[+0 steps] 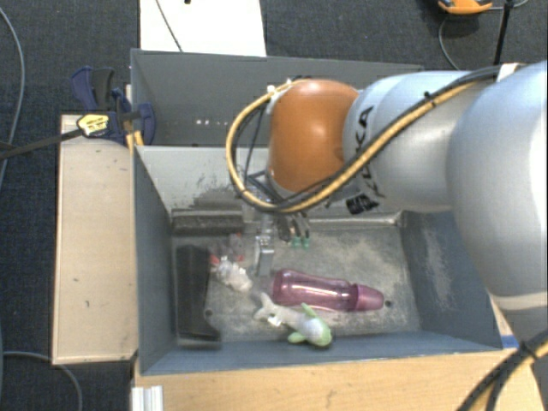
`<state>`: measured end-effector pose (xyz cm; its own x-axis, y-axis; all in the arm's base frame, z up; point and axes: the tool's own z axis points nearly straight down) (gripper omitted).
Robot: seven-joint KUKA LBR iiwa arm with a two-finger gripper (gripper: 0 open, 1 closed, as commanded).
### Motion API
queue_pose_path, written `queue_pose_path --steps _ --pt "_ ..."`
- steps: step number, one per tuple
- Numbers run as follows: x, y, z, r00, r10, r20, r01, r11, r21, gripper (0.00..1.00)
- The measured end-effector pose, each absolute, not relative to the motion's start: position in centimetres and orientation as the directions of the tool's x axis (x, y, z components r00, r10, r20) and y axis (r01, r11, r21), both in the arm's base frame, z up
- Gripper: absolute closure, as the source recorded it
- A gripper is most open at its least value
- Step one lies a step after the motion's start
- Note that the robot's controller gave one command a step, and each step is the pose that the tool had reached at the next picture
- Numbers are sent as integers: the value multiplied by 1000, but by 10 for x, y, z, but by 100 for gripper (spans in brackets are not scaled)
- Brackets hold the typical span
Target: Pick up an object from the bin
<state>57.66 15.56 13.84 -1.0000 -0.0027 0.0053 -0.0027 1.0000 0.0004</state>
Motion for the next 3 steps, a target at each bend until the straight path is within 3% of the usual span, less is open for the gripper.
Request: queue_pose_path --steps 1,2,3 --pt "578 155 143 -1000 1 -2 1 1000 2 0" --pt "559 129 130 -998 -61 -3 -61 998 3 0" --pt "549 108 116 -1000 -16 -1 -16 1000 2 0"
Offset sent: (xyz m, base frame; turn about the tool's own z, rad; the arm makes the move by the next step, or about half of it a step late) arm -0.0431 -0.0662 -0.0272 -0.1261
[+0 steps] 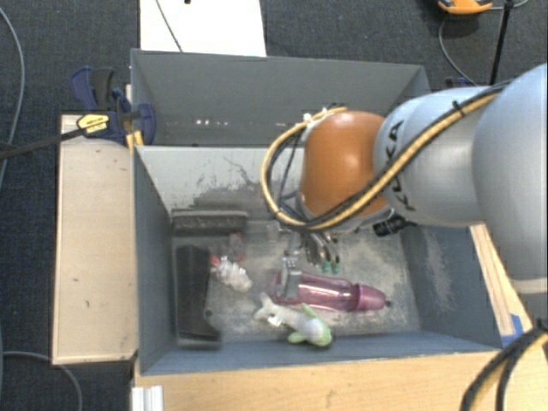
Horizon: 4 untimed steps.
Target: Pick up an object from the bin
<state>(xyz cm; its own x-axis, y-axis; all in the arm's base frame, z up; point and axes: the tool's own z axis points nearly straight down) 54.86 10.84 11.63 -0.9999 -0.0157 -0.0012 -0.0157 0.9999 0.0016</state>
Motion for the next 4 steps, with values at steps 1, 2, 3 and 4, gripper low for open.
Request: queue_pose_path --steps 1,2,3,4 --pt "536 89 106 -1000 14 -4 14 1000 5 0" --pt "518 63 92 -1000 -12 -4 -12 1000 2 0" --pt "514 45 80 -997 -71 -4 -71 997 4 0" --pt "508 19 72 -1000 -2 -8 -2 1000 4 100"
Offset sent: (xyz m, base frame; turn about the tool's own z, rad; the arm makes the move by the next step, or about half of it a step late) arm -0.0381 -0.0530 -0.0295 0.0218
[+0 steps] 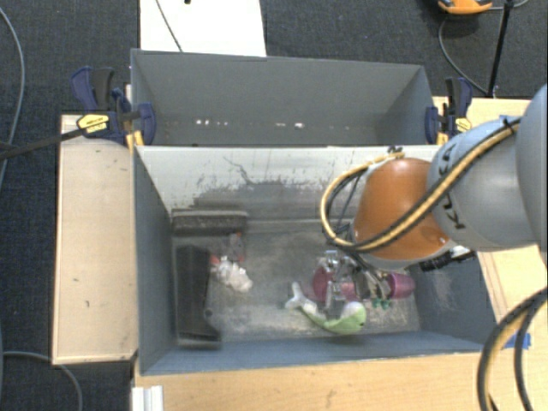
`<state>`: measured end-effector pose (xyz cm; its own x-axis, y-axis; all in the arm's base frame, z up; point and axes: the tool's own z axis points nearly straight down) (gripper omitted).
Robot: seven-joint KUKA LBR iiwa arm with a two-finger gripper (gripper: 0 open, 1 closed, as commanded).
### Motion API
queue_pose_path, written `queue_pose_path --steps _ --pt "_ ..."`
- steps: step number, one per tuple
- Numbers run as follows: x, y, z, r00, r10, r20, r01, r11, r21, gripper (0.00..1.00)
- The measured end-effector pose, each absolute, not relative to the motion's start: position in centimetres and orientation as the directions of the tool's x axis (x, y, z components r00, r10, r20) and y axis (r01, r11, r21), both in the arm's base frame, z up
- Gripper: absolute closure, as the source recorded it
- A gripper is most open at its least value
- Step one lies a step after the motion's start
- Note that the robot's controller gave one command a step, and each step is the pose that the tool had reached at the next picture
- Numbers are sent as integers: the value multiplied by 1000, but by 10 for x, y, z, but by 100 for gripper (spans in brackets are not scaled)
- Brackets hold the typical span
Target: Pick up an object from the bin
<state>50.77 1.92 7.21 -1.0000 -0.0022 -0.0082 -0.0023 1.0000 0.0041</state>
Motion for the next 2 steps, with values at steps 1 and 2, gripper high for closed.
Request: queue_pose_path --steps 1,2 --pt "508 19 72 -1000 -1 -8 -1 1000 4 100" --pt "513 21 215 -1000 9 -11 9 1000 5 100"
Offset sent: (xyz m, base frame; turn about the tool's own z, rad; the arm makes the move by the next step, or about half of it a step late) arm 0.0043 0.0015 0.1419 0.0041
